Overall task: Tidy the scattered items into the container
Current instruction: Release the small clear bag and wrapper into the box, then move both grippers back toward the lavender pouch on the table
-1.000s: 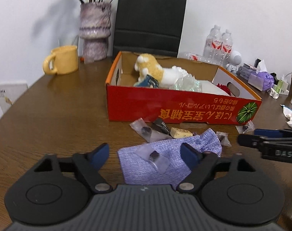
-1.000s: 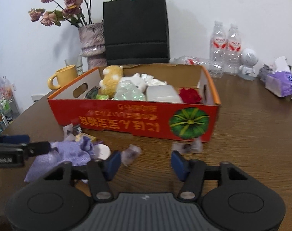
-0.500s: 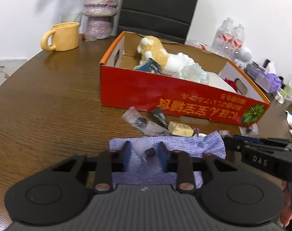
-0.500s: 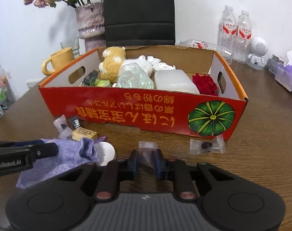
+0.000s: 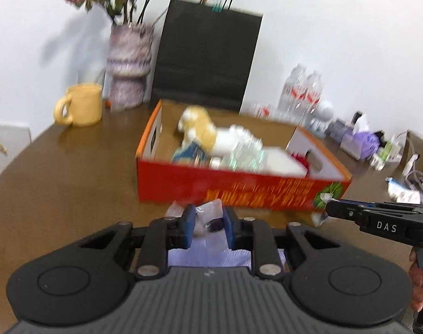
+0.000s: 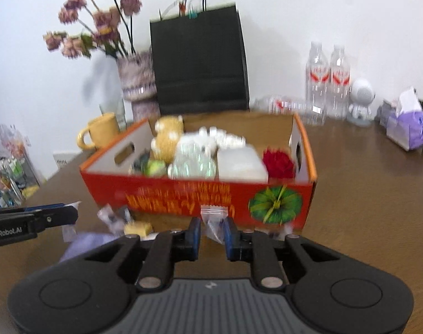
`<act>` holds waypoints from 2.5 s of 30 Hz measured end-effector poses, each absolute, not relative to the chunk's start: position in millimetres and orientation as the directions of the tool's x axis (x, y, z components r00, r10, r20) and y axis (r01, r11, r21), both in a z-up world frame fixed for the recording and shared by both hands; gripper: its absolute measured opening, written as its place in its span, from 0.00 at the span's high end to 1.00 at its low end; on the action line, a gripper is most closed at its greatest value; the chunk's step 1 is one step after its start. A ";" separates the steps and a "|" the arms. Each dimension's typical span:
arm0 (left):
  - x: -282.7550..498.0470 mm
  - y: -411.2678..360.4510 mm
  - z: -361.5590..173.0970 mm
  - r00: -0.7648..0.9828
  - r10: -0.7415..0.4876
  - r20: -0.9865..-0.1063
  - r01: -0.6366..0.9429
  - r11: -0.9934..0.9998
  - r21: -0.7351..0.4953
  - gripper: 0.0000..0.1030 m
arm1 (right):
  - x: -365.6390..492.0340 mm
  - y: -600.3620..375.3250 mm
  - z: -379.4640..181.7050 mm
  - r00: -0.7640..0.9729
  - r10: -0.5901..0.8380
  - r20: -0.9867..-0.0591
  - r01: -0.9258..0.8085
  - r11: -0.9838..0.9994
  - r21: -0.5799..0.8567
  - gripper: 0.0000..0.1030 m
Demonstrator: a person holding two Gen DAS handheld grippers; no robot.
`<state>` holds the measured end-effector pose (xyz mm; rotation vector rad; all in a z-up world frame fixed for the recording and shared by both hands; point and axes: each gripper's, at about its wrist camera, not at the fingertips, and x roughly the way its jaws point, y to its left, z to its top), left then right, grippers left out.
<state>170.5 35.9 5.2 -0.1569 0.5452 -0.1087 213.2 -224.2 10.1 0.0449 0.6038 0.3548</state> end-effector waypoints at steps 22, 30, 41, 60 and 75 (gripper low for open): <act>328.7 32.7 -4.1 0.846 -0.189 -0.499 0.099 0.974 -0.201 0.78 | 359.4 -205.2 10.3 0.785 0.293 -0.546 -0.274 0.955 0.118 0.84; 358.5 32.7 -23.3 0.821 -0.200 -0.534 0.117 0.976 -0.185 0.68 | 392.2 -190.1 -9.2 0.749 0.297 -0.592 -0.294 0.950 0.104 0.83; 337.9 26.0 -5.2 0.887 -0.147 -0.437 0.110 0.988 -0.108 0.00 | 371.9 -192.7 3.1 0.804 0.288 -0.520 -0.292 0.953 0.076 0.14; 250.2 17.7 6.7 0.978 -0.058 -0.199 0.056 0.998 -0.017 0.00 | 289.8 -202.3 12.8 0.885 0.277 -0.375 -0.298 0.955 0.002 0.01; 159.8 21.1 7.9 0.963 -0.061 -0.263 0.057 0.998 -0.022 0.00 | 205.6 -211.9 13.7 0.840 0.311 -0.444 -0.334 0.942 0.027 0.00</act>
